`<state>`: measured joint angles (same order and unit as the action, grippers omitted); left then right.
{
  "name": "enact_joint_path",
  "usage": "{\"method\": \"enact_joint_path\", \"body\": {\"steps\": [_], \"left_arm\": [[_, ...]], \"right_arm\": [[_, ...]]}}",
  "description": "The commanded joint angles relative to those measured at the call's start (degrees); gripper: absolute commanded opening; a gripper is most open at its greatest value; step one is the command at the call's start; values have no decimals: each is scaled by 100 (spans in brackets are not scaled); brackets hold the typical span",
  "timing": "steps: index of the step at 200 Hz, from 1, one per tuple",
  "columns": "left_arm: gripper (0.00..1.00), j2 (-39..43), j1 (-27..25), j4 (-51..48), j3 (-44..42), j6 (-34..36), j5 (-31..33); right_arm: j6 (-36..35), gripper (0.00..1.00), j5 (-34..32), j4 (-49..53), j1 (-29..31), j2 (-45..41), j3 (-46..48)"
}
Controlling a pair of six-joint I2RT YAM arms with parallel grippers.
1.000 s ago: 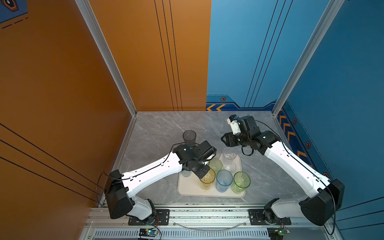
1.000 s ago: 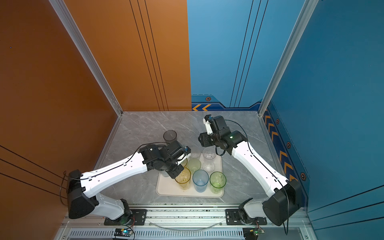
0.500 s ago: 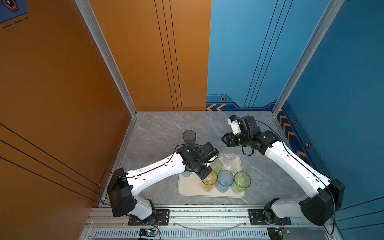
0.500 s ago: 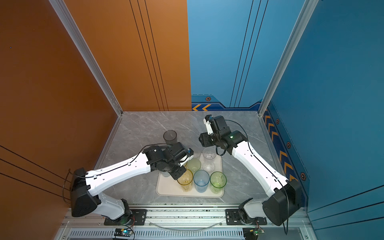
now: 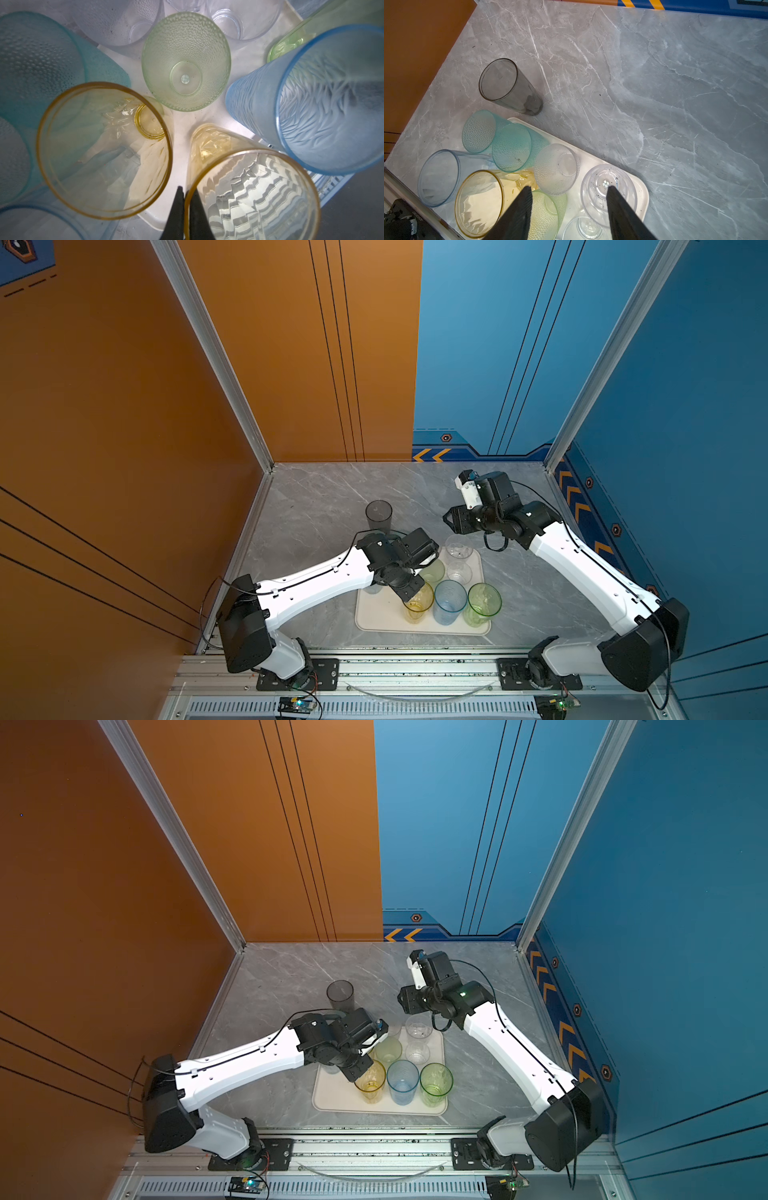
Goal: Place the glasses into the tray
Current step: 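Lower the yellow glass onto the tray beside the other yellow glass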
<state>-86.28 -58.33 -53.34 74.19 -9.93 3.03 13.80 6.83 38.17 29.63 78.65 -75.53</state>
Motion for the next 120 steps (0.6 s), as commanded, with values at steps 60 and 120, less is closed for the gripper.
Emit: {"method": "enact_joint_path", "body": {"steps": [60,120], "left_arm": [[0,32,-72,216,-225,-6,189],[0,50,-79,232,-309,-9,169]], "right_arm": [[-49,57,-92,217,-1,62,-108],[-53,57,-116,251,24,81,-145]]}}
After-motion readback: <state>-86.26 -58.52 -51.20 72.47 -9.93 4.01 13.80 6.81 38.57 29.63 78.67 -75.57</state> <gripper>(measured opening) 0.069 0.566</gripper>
